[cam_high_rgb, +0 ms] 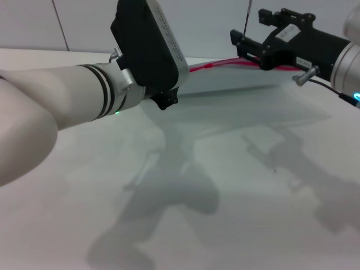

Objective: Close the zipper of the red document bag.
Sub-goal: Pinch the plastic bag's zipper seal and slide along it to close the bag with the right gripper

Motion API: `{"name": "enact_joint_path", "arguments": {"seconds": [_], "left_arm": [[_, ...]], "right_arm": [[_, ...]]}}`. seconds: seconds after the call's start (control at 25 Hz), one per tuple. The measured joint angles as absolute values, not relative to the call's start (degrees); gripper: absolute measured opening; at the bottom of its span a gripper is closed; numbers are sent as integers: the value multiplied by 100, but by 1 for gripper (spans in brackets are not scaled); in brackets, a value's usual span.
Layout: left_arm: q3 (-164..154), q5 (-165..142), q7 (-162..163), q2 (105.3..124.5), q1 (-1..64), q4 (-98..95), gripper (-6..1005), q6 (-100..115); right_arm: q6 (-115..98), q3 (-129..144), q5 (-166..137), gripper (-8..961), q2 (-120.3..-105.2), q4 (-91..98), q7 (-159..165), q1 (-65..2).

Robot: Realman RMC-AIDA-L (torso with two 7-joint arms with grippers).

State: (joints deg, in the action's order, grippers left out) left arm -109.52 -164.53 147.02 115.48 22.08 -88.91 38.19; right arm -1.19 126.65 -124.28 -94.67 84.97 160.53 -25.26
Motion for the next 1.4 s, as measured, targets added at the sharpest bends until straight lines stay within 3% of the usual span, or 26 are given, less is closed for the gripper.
{"name": "enact_joint_path", "arguments": {"seconds": [0.16,0.28,0.52,0.6,0.64,1.4], "left_arm": [[-10925,-16397,14696,11546,2216,-8906,56,3899],[-10863,-16377,14695,11540,2241,-8918,56,3999],[-10855,-16367,14695,11540,2242,-8965,56,4065],[-10853,-16365,14695,11540,2257,-8999,56,4125],[-10853,-16365,14695,11539,2276,-9006,56,4158],[-10798,-16365,14695,11504,2532,-9240,56,4716]], "right_arm": [[-734,12392,-12793,642,-9705,8577,15729,-2534],[-1439,12039,-12837,642,-10029,8628,15088,-2562],[-3087,10770,-12842,634,-11175,8755,13172,-2388],[-3504,10376,-12841,620,-11484,8782,12646,-2321],[-3632,10262,-12817,613,-11560,8789,12483,-2299],[-3459,10948,-14680,579,-11620,8944,13103,-2343]]}}
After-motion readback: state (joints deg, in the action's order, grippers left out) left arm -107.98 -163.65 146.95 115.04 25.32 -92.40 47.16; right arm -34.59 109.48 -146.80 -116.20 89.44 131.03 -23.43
